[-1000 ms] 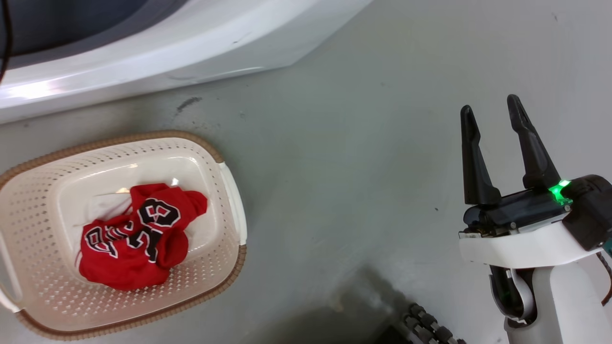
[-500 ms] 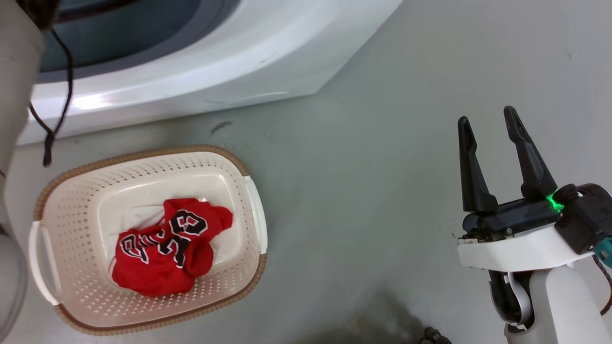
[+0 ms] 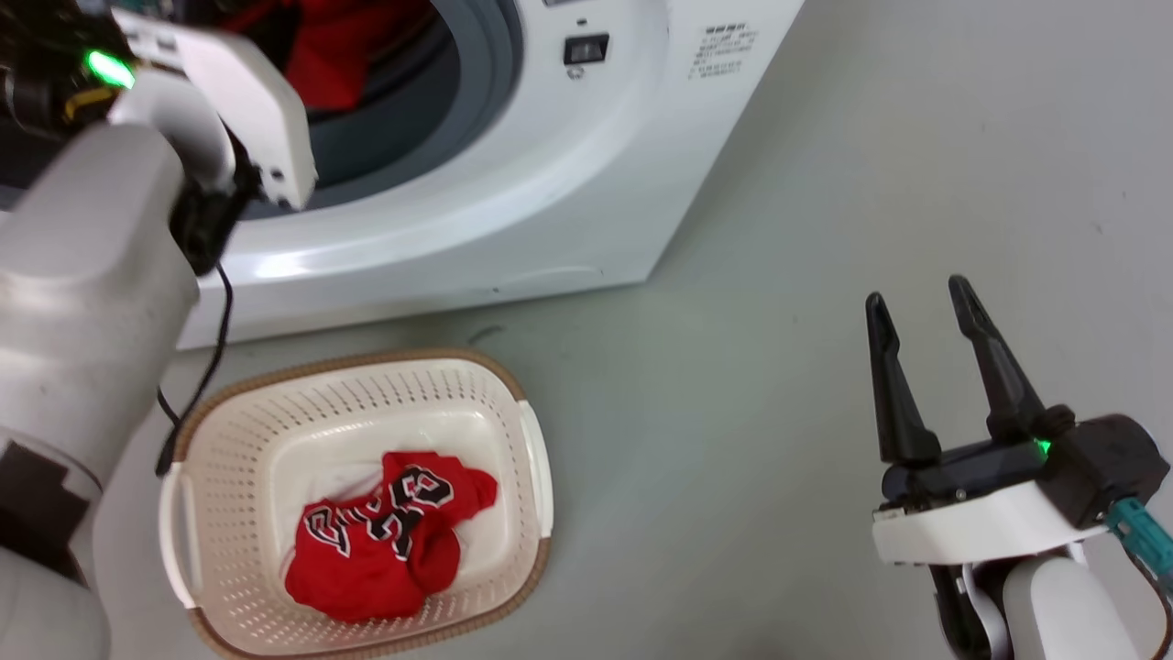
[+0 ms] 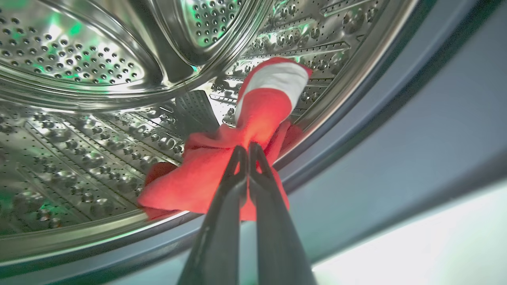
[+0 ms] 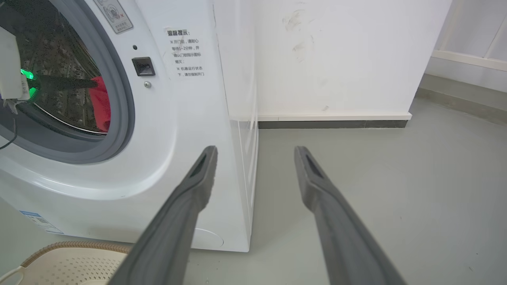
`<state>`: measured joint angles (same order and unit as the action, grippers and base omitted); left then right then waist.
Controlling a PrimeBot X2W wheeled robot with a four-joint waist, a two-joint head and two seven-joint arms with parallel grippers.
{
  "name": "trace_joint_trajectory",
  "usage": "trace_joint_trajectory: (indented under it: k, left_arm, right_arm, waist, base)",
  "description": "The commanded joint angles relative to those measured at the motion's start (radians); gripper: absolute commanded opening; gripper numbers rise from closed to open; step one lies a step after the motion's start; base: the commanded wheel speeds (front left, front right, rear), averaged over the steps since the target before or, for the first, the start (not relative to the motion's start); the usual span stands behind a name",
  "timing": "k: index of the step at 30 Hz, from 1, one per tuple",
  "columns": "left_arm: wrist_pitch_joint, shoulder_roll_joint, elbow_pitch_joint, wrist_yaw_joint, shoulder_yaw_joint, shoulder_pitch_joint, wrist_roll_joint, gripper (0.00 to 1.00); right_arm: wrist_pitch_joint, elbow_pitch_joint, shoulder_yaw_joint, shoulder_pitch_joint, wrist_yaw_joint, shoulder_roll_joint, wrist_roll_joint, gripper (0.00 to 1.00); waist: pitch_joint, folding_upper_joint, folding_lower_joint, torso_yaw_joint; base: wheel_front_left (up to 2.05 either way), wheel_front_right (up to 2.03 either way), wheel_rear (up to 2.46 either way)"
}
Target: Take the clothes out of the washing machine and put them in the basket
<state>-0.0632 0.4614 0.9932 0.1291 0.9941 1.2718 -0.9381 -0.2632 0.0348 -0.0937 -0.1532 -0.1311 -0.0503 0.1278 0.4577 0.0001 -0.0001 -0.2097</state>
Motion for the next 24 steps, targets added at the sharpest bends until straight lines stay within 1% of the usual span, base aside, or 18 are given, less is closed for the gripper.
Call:
trace_joint_trajectory:
  k: [1,5,6,11,17,21,24]
  left_arm:
    - [-0.023,0.002,-0.015,0.000,0.008,-0.036,-0.001,0.00]
    - [-0.084,0.004,-0.059,-0.002,0.010,-0.100,-0.007,0.00]
    - [-0.084,0.004,-0.059,-0.002,0.010,-0.100,-0.007,0.00]
    - [-0.141,0.014,-0.135,-0.027,0.015,-0.165,0.002,0.00]
    - [-0.172,0.061,-0.278,-0.076,0.015,-0.238,0.018,0.00]
    - [-0.178,0.102,-0.401,-0.123,0.019,-0.293,0.029,0.00]
    - [-0.179,0.140,-0.507,-0.169,0.014,-0.330,0.032,0.00]
  right_arm:
    - [-0.002,-0.003,0.002,0.020,0.001,0.000,-0.011,1.00]
    - [-0.002,-0.010,-0.001,0.048,0.001,0.000,-0.023,1.00]
    - [-0.002,-0.010,-0.001,0.048,0.001,0.000,-0.023,1.00]
    - [-0.002,-0.021,0.001,0.088,0.001,0.000,-0.033,1.00]
    - [-0.002,-0.030,0.007,0.126,0.001,0.000,-0.039,1.00]
    - [-0.002,-0.037,0.008,0.154,0.001,0.000,-0.043,1.00]
    - [-0.002,-0.043,0.005,0.170,0.001,0.000,-0.045,1.00]
  waist:
    - [-0.054,-0.0001,0.0001,0.027]
    - [-0.105,-0.0001,0.0001,0.048]
    - [-0.105,-0.0001,0.0001,0.048]
    - [-0.166,-0.0001,0.0001,0.073]
    - [-0.228,-0.0001,0.0001,0.094]
    - [-0.271,-0.0001,0.0001,0.113]
    - [-0.300,-0.0001,0.0001,0.126]
  base:
    - [0.00,0.00,0.00]
    - [0.00,0.00,0.00]
    - [0.00,0.00,0.00]
    - [0.00,0.00,0.00]
    - [0.00,0.00,0.00]
    - [0.00,0.00,0.00]
    - [0.00,0.00,0.00]
